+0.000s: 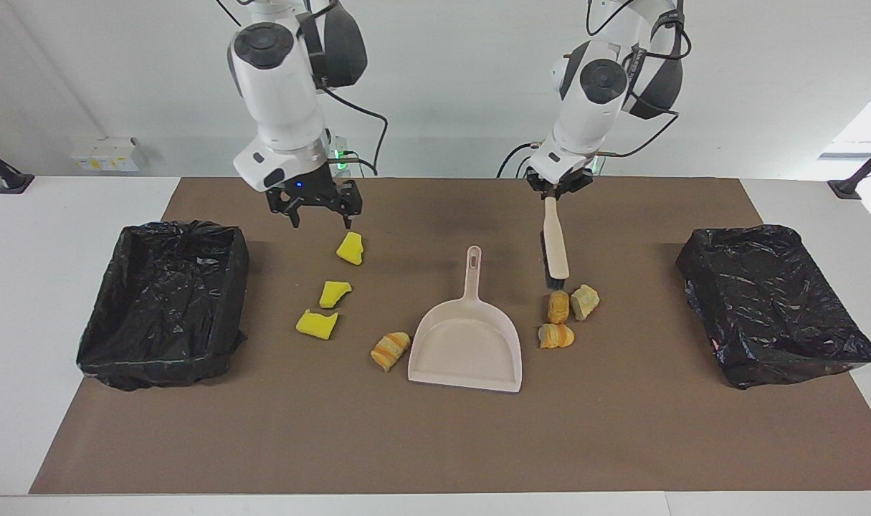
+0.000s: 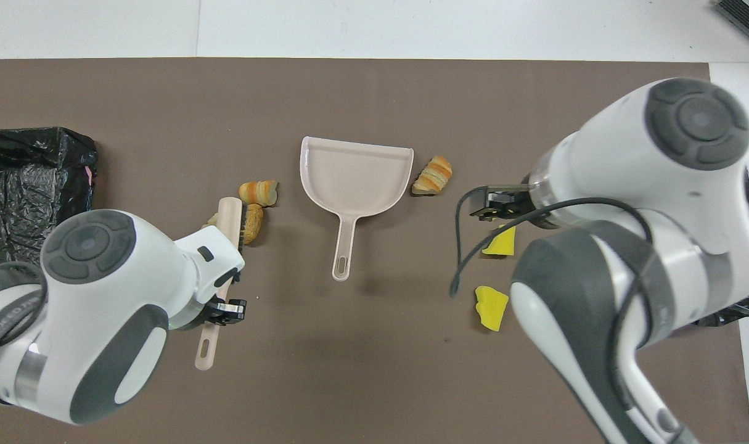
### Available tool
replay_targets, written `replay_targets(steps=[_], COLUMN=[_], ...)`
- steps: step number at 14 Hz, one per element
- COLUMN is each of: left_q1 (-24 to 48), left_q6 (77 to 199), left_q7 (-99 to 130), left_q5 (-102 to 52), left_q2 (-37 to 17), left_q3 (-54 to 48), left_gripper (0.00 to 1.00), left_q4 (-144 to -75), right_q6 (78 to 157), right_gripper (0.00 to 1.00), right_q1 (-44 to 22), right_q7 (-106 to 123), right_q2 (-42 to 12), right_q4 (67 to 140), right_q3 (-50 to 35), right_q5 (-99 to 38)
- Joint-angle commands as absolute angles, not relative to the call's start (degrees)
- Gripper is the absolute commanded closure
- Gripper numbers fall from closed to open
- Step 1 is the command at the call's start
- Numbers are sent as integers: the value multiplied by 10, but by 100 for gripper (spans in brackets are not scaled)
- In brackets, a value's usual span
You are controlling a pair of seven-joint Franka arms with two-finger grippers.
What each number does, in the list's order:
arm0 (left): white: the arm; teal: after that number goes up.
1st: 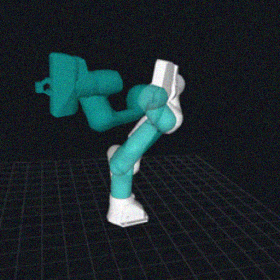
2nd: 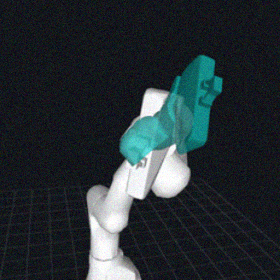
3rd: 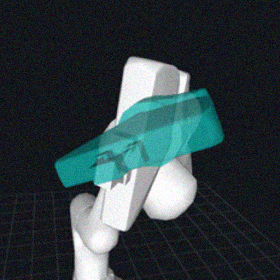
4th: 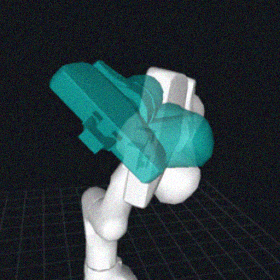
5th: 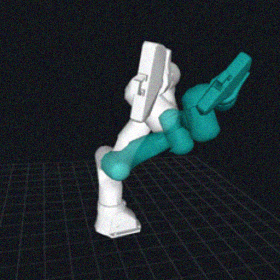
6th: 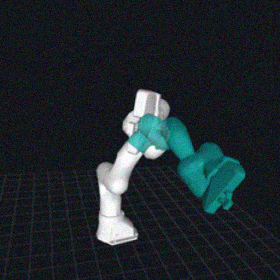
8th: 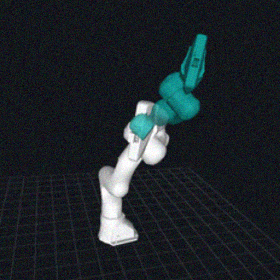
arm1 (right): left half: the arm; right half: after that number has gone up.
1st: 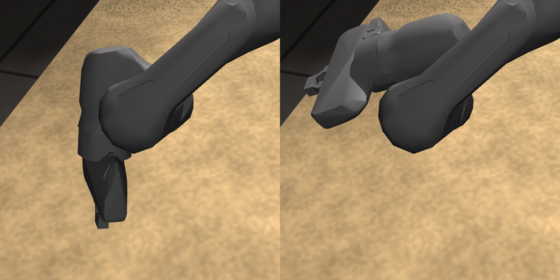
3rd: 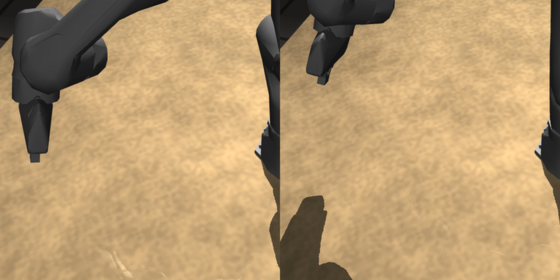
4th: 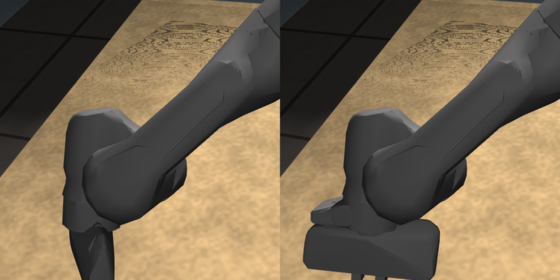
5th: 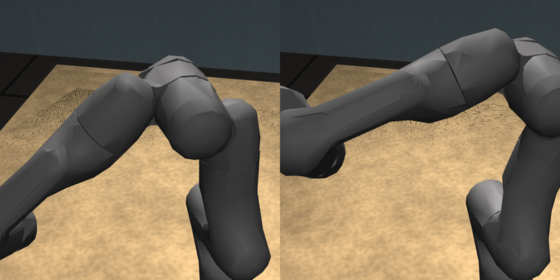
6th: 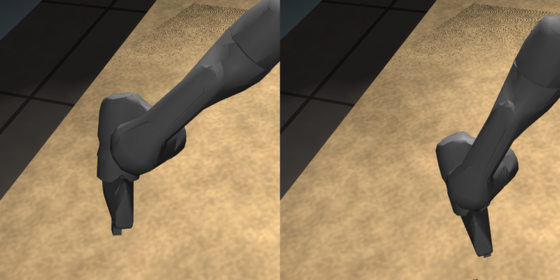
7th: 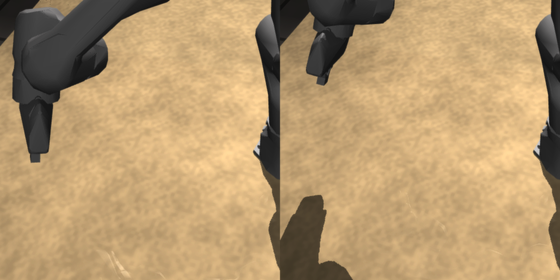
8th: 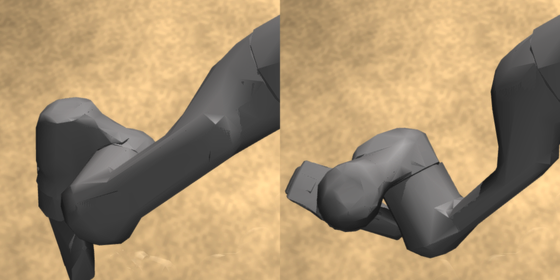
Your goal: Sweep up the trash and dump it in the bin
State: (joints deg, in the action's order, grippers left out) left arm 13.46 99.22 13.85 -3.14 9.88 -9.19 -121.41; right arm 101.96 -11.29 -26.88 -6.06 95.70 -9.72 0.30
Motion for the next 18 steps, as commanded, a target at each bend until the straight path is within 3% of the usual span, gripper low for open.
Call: replay_targets(steps=[1,4,8,12,18], left_q1=[64,-3,-31,-41,-31], left_q6=[980,1009,1068,1090,1093], left_q7=[70,5,-18,-43,-40], left_q5=[-9,13,51,65,65], left_q2=[47,10,-58,-67,-69], left_q3=[-100,-100,-100,-100,-101], left_gripper=[100,100,100,100,100], left_q4=[-1152,-1109,-1073,-1079,-1079], right_q6=[1075,1114,1174,1197,1219], right_gripper=[0,0,0,0,24], right_q1=[-172,-221,-279,-309,-330], right_q7=[-374,-445,-540,-564,-546], right_q2=[-103,-148,-230,-282,-287], right_q4=[945,937,891,875,903], right_q3=[-95,-93,-93,-95,-95], right_q5=[15,25,75,119,124])
